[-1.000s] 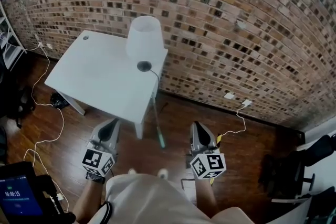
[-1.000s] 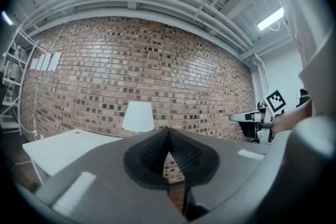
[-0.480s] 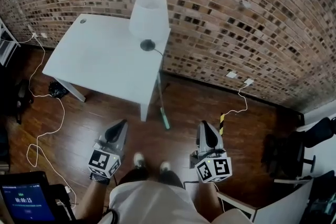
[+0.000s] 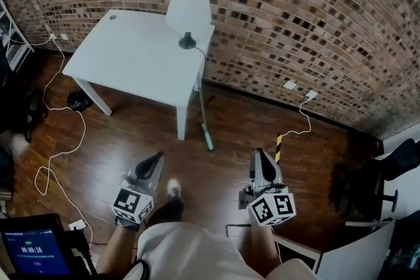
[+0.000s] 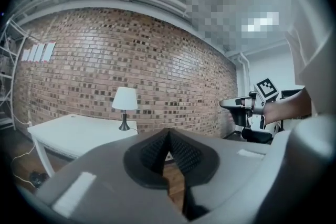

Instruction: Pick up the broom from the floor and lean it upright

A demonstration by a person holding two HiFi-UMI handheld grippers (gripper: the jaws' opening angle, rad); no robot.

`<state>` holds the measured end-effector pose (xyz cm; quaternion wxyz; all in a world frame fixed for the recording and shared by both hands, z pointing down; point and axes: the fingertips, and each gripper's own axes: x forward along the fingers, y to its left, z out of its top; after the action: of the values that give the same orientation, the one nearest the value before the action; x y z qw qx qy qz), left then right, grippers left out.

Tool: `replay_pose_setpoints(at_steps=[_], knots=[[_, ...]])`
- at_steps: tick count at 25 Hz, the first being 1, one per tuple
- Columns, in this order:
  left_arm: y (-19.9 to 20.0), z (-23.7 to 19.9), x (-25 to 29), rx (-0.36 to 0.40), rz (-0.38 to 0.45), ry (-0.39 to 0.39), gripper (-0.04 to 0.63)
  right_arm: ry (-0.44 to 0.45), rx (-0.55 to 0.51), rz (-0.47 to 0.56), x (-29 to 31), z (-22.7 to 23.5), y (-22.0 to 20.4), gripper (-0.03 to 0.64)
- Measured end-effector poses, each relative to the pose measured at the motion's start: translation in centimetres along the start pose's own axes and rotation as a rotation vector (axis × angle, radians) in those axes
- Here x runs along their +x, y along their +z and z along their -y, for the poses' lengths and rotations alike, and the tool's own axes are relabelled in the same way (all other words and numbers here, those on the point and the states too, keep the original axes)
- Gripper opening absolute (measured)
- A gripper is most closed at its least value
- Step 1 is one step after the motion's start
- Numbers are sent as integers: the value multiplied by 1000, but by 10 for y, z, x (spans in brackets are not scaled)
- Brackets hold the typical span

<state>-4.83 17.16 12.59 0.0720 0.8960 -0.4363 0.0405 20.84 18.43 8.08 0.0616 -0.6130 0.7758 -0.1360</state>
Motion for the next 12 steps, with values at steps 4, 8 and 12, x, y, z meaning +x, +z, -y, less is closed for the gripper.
replay_pose_setpoints(at_steps=[4, 8, 12], knots=[[-4, 46, -47, 17, 4, 72, -2, 27, -179, -27, -66, -10, 5, 12], [-5, 94, -95, -11, 4, 146, -2, 53, -227, -33, -140, -10, 12, 12], [6, 140, -133, 28, 22, 162, -2, 66, -217, -35, -204, -6, 17, 12]])
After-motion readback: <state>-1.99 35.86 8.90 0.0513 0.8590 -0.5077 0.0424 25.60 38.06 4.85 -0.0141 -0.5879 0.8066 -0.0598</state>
